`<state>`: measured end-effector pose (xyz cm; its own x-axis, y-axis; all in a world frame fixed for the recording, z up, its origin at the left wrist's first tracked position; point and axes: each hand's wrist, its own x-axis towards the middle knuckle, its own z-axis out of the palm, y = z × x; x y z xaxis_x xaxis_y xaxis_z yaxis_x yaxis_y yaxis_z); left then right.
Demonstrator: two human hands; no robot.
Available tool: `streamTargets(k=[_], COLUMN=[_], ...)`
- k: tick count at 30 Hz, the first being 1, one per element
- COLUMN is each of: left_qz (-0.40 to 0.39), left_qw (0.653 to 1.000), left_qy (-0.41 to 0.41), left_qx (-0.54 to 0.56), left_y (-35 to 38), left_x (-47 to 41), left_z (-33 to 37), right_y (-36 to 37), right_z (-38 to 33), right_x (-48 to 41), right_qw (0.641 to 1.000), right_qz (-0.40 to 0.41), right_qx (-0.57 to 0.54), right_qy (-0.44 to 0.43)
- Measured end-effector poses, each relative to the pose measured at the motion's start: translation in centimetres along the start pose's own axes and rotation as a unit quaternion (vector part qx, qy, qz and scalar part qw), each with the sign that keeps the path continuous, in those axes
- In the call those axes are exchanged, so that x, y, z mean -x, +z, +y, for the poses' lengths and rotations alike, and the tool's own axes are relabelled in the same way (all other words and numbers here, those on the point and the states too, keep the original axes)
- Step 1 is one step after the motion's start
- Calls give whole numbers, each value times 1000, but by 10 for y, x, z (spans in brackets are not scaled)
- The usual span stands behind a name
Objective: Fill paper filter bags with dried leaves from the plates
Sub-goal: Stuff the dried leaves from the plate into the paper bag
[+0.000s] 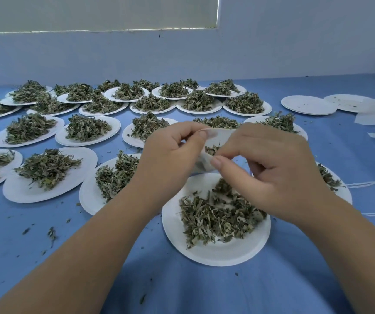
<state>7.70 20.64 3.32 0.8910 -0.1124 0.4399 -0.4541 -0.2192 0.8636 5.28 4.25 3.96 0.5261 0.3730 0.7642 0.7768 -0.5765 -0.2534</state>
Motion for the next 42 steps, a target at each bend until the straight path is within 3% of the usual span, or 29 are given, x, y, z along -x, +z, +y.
streamTargets(k=[2, 8, 12, 26, 35, 42], left_qz=[27, 64, 69, 59, 59, 73], left_qw=[1000, 998, 997, 997, 997, 996], left_qy=[-4, 8, 14, 33, 43, 49], left_qx=[-9, -11, -14, -23, -34, -31], left_y=[-2, -3, -2, -5, -4, -7], left_x=[-2, -5, -5, -7, -9, -12], left_z=[-2, -4, -5, -8, -9, -11], right_y=[0, 9, 17, 25, 27, 12], right_z=[-6, -11, -14, -21, -16, -8], right_x=[1, 6, 10, 7, 6, 1], right_qw=[999, 946, 920, 904, 918, 940], right_qz=[-35, -319, -382, -415, -376, -277], right_qx=[-28, 18, 74, 57, 1, -105], right_qy=[-23, 55, 47, 86, 127, 168])
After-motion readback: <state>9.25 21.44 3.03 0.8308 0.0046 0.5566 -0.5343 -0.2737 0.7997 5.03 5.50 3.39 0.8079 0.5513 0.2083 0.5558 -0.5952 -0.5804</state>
